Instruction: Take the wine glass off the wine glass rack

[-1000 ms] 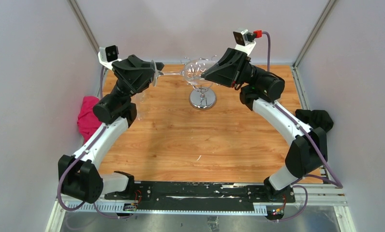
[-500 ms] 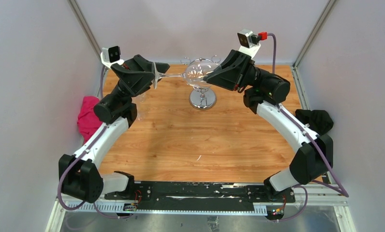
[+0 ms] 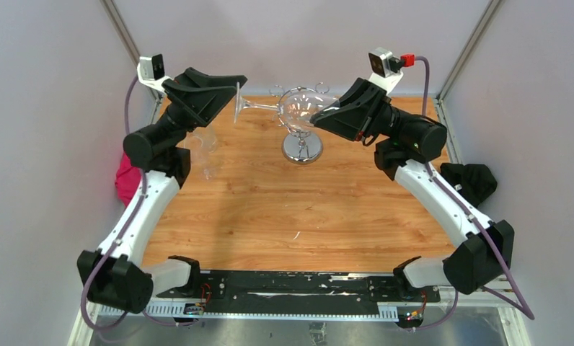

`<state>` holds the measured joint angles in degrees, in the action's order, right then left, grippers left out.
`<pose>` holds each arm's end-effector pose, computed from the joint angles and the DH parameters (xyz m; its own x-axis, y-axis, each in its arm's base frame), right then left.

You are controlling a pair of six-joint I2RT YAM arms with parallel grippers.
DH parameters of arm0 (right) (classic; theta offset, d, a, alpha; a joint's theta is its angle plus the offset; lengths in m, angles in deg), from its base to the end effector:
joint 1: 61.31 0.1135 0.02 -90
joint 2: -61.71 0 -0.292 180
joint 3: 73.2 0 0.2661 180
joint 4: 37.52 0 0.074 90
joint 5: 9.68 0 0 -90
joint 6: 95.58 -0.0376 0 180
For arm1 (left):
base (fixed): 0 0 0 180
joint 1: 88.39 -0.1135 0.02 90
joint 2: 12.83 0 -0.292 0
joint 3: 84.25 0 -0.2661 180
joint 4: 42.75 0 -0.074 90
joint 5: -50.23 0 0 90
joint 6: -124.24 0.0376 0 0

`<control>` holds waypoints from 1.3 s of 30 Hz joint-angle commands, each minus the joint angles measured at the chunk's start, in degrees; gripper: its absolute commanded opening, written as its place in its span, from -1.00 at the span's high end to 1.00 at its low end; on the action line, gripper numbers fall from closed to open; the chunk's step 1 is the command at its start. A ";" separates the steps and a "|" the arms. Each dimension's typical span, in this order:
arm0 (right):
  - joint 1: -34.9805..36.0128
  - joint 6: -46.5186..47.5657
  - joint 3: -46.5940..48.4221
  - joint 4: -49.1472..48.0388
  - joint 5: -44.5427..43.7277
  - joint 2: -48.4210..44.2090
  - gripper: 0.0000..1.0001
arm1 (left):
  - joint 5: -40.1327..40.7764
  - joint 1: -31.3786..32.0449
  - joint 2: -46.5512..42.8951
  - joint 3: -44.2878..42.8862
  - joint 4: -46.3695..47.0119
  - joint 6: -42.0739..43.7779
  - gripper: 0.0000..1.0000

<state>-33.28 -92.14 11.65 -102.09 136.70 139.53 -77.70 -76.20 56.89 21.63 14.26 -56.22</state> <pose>0.2081 0.1463 0.5215 -0.4411 0.3913 -0.8077 -0.8656 -0.4232 0.2677 0.2236 -0.0719 0.4988 -0.4610 -0.7074 -0.5359 0.8546 -0.1911 -0.4829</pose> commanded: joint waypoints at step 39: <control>1.21 58.72 2.17 81.50 -10.10 -28.92 1.00 | 17.74 0.12 -14.42 -11.24 -76.11 50.63 -0.53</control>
<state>-32.60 -40.69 10.38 -29.87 133.12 113.04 -61.48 -76.20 41.33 10.79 -60.53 -8.53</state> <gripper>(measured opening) 0.224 0.761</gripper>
